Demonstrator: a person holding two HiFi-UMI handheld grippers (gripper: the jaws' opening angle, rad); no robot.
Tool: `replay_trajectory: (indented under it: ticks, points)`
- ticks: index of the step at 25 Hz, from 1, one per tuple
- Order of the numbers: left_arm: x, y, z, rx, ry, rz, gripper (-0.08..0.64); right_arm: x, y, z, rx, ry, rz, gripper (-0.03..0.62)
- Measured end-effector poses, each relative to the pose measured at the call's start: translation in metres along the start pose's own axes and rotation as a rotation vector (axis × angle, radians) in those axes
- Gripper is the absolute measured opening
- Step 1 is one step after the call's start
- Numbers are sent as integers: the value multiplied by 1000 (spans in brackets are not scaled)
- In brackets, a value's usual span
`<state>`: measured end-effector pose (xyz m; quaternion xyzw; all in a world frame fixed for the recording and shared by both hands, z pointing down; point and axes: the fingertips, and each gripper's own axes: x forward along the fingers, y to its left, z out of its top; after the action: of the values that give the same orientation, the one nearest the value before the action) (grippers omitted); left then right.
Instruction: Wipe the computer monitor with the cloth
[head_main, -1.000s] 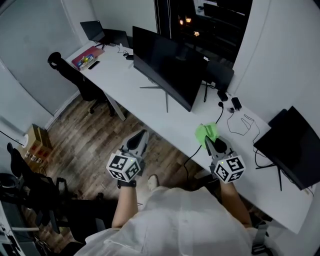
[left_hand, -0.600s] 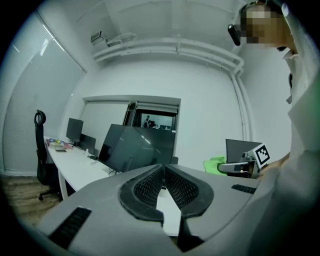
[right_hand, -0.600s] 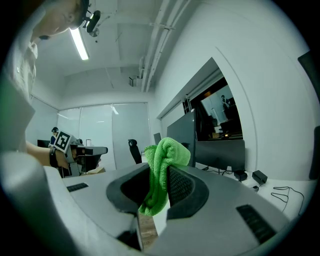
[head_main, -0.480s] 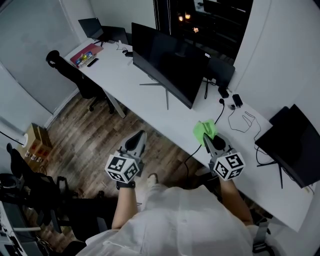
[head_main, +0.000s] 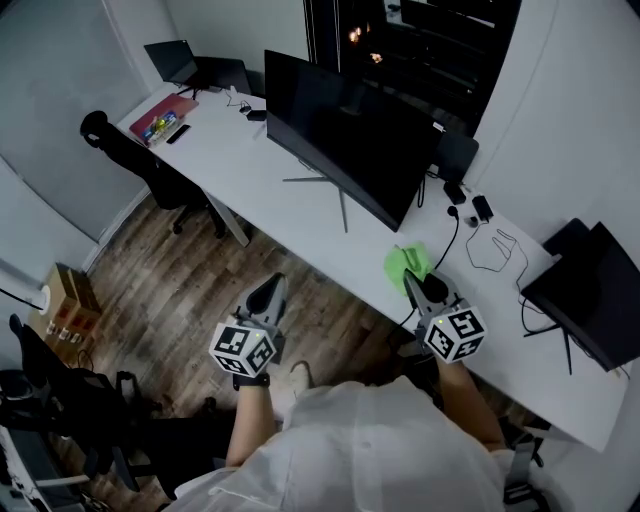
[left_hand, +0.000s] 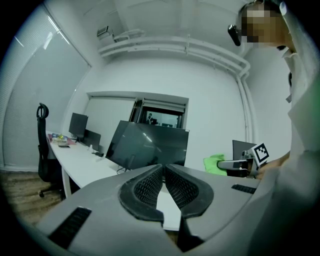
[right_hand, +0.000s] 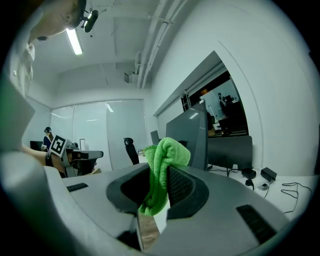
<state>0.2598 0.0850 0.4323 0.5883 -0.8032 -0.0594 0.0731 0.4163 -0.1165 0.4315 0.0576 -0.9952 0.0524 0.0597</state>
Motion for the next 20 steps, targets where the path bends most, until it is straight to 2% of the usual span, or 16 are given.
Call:
replay_trajectory:
  ticks: [7, 13, 16, 20]
  points:
    - [-9, 75, 14, -2, 6, -28, 29, 68, 43, 13, -8, -15, -29, 71]
    - [-6, 129, 28, 37, 7, -100, 29, 108, 72, 14, 0, -37, -96, 71]
    - [-1, 144, 33, 49, 5, -138, 29, 117, 83, 13, 2, -41, -129, 71]
    - [12, 143, 34, 55, 11, -210, 29, 116, 84, 14, 16, -52, -186, 71]
